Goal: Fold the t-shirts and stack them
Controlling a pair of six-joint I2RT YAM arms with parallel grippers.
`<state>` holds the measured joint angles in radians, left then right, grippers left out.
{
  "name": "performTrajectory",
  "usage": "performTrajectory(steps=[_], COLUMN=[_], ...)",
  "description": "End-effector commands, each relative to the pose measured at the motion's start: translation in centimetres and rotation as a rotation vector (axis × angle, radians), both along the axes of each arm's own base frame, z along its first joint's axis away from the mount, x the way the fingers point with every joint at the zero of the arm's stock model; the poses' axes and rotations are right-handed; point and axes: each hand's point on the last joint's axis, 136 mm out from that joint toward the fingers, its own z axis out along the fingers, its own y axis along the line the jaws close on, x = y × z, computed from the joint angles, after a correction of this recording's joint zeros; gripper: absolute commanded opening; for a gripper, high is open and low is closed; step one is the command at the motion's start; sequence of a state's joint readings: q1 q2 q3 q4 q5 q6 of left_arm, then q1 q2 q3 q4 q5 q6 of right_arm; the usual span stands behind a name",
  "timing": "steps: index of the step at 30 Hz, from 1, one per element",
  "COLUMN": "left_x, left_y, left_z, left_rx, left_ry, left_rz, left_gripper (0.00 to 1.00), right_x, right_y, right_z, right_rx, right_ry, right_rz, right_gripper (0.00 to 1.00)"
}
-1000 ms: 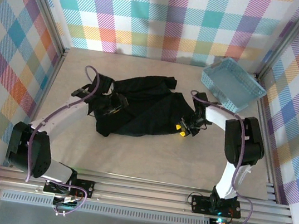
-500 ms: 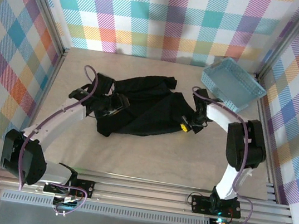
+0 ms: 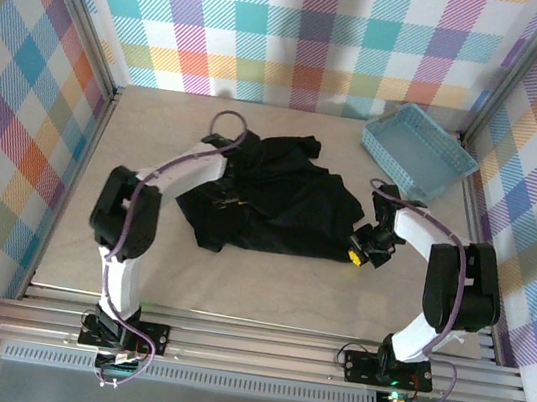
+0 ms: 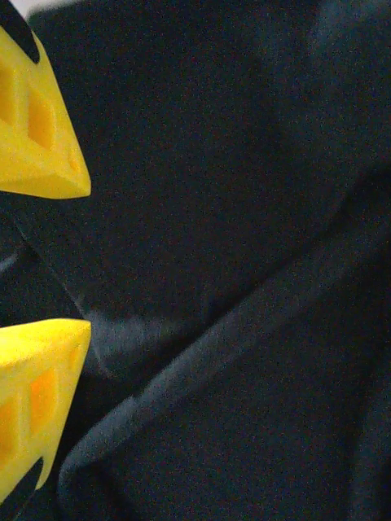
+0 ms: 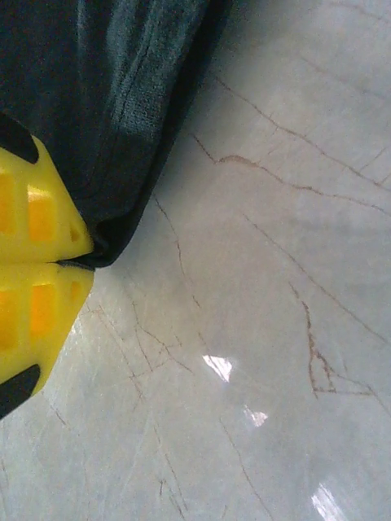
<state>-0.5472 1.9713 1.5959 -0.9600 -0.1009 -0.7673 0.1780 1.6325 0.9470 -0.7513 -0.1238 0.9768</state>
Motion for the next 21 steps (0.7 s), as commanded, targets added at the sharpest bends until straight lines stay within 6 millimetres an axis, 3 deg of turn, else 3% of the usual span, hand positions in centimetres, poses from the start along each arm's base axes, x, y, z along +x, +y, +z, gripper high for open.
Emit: performTrajectory(steps=[1, 12, 21], left_x=[-0.1, 0.9, 2.0], left_y=[-0.3, -1.5, -2.3], left_z=[0.4, -3.2, -3.9], left_rx=[0.139, 0.168, 0.130], left_ry=[0.007, 0.068, 0.022], left_rz=[-0.015, -0.028, -0.029], left_gripper=[0.44, 0.41, 0.41], right_x=[-0.1, 0.2, 0.6], right_y=[0.2, 0.4, 0.6], right_z=[0.1, 0.0, 0.1], right_rx=[0.007, 0.023, 0.037], right_ry=[-0.003, -0.011, -0.019], right_rz=[0.036, 0.049, 0.054], right_gripper=[0.00, 0.00, 0.00])
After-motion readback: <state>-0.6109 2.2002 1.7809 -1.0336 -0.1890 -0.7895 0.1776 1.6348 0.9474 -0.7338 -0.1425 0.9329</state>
